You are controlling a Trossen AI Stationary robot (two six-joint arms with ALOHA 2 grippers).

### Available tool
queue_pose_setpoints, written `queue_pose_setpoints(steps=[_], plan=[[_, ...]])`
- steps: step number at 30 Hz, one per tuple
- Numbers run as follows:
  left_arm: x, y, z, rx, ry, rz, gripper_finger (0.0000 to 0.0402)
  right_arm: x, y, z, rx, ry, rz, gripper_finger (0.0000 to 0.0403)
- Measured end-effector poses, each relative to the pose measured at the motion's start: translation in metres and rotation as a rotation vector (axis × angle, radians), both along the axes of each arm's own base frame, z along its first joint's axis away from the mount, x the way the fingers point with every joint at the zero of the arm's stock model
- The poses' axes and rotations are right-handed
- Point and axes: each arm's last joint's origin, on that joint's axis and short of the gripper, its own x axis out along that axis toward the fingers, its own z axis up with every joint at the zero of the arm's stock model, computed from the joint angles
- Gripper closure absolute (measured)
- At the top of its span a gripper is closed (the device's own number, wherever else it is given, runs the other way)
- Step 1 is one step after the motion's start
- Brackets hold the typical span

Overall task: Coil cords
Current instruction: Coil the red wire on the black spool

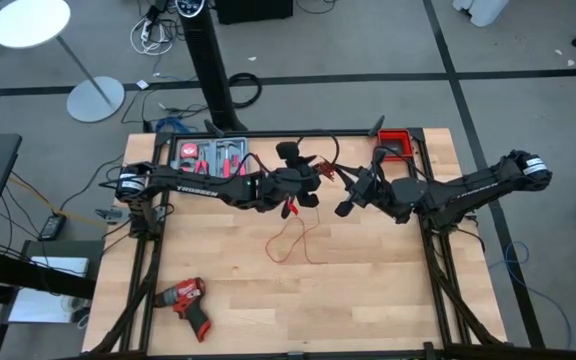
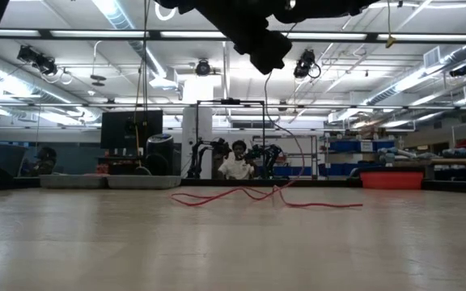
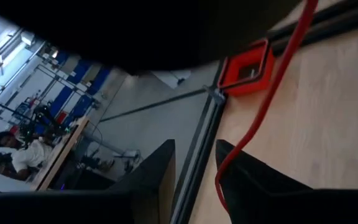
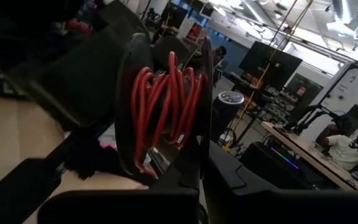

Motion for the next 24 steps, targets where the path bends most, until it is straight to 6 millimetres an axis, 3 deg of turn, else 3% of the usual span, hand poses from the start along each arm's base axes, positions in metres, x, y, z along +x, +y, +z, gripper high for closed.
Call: queue_pose_setpoints(steps=[15, 24], plan=[[-0.003, 0.001, -0.002, 0.097, 0.122, 0.057, 0.0289, -0.019, 0.017, -0.014, 0.119, 0.095, 0.052, 0.0402], [-0.007, -0.017, 0.005, 0.134, 0.141, 0.018, 0.0304, -0.026, 0.019, -0.034, 0.174, 0.249, 0.05, 0.0403]])
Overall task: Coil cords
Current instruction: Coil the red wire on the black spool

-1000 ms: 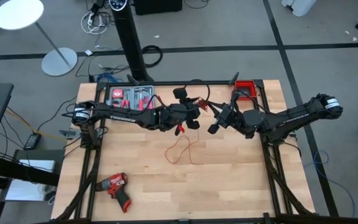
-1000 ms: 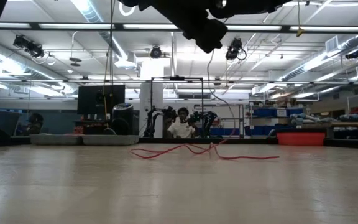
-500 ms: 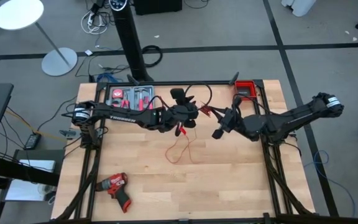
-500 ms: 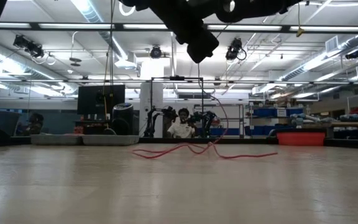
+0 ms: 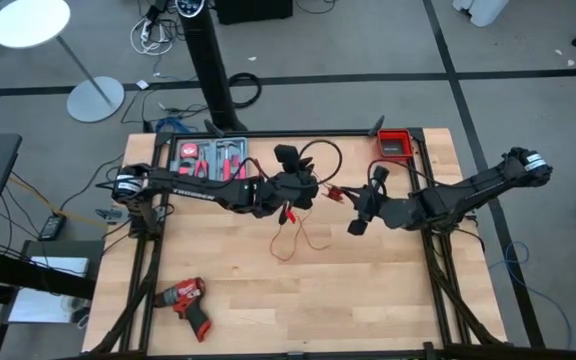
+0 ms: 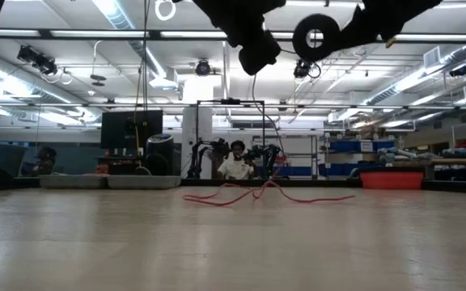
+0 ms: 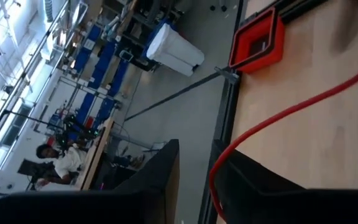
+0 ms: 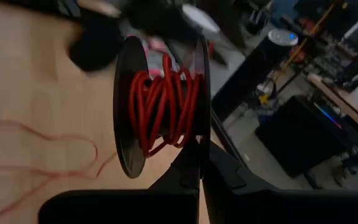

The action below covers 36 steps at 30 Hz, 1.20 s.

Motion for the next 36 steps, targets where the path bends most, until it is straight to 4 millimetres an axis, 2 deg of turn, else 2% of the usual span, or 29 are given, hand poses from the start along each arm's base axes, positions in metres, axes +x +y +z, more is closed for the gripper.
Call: queue_pose_setpoints(steps=[6, 11, 20, 26, 36], plan=[[-0.001, -0.02, 0.01, 0.017, -0.05, -0.052, 0.0305, -0.001, -0.009, -0.004, 0.003, 0.038, -0.051, 0.0403], [0.0, -0.04, 0.019, 0.096, -0.072, -0.103, 0.0305, 0.002, -0.02, -0.005, 0.015, 0.045, -0.081, 0.0403], [0.002, -0.054, 0.038, 0.101, -0.161, -0.134, 0.0305, 0.014, -0.039, -0.009, 0.061, 0.028, -0.122, 0.0403], [0.004, -0.06, 0.037, 0.006, -0.223, -0.234, 0.0305, 0.024, -0.049, -0.008, 0.077, -0.037, -0.148, 0.0403], [0.002, -0.078, 0.029, -0.073, -0.204, -0.29, 0.0305, 0.03, -0.057, 0.004, 0.004, -0.105, -0.143, 0.0403]])
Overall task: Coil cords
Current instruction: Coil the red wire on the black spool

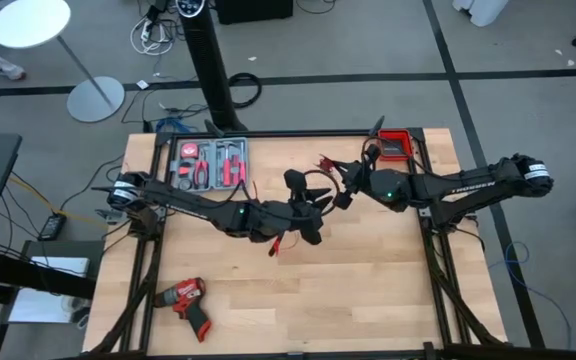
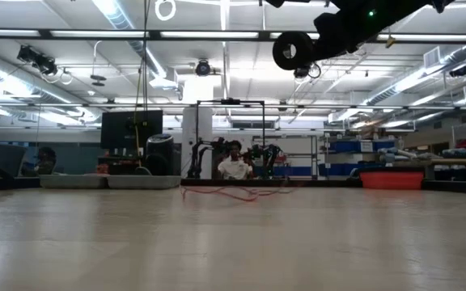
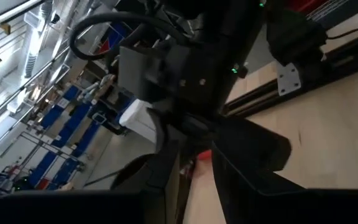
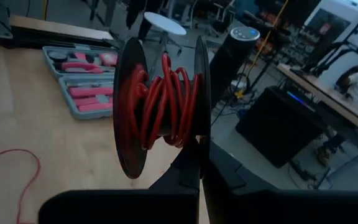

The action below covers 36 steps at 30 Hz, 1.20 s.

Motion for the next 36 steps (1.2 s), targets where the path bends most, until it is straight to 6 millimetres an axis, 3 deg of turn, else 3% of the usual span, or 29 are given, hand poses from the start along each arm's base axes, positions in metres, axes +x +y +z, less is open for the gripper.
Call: queue_pose_setpoints(steps=[6, 11, 21, 36], plan=[[-0.004, -0.011, -0.01, -0.025, 0.078, -0.017, 0.0305, -0.003, 0.0, 0.004, -0.021, -0.005, 0.006, 0.0403], [-0.008, -0.015, -0.022, -0.156, 0.095, -0.017, 0.0305, -0.004, 0.0, 0.006, -0.02, -0.011, 0.007, 0.0403], [-0.014, 0.006, -0.068, -0.302, 0.038, 0.083, 0.0305, -0.007, 0.013, 0.01, -0.021, -0.039, 0.05, 0.0403], [-0.007, 0.043, -0.065, -0.496, -0.112, 0.056, 0.0305, -0.009, 0.03, 0.02, -0.066, -0.1, 0.06, 0.0403]])
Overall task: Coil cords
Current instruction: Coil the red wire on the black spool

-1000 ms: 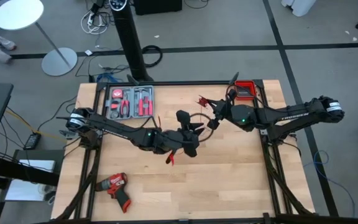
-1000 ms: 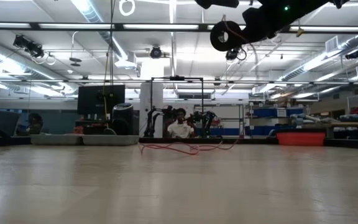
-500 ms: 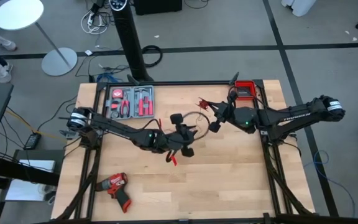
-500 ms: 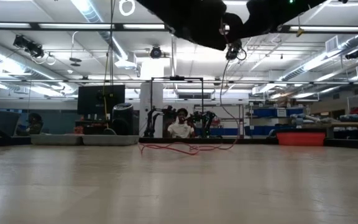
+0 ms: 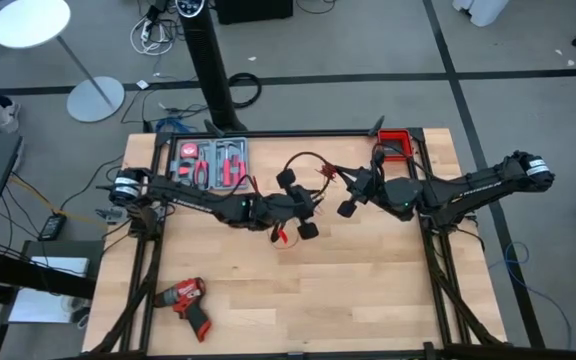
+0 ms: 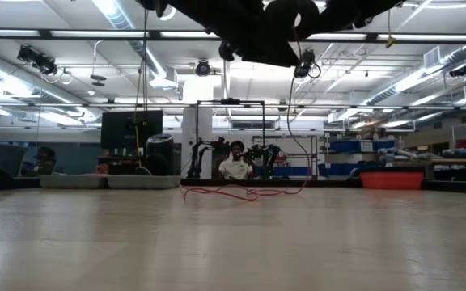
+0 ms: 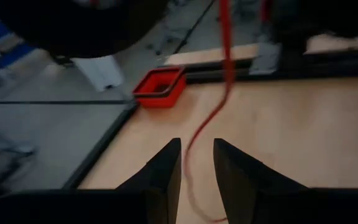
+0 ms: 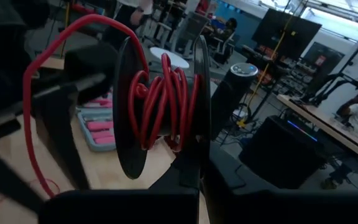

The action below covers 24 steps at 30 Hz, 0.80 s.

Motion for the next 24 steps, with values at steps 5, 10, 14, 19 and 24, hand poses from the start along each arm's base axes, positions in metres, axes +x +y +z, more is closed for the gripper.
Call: queue_pose_setpoints(steps=[5, 10, 14, 19, 24], plan=[[0.0022, -0.0002, 0.0012, -0.044, -0.02, -0.103, 0.0305, 0.0002, 0.0002, 0.0015, -0.01, -0.007, 0.003, 0.0403], [0.0026, 0.0034, 0.0018, -0.043, -0.026, -0.093, 0.0305, 0.0004, 0.0003, 0.0019, -0.01, -0.01, 0.007, 0.0403], [0.003, 0.0077, 0.0021, -0.042, -0.031, -0.08, 0.0309, 0.0004, 0.0004, 0.0024, -0.012, -0.012, 0.009, 0.0403], [0.0033, 0.0093, 0.0029, -0.041, -0.04, -0.076, 0.0319, 0.0005, 0.0004, 0.0029, -0.011, -0.018, 0.009, 0.0403], [0.0042, 0.0088, 0.006, -0.04, -0.071, -0.09, 0.033, 0.0005, 0.0004, 0.0029, -0.012, -0.018, 0.009, 0.0403]])
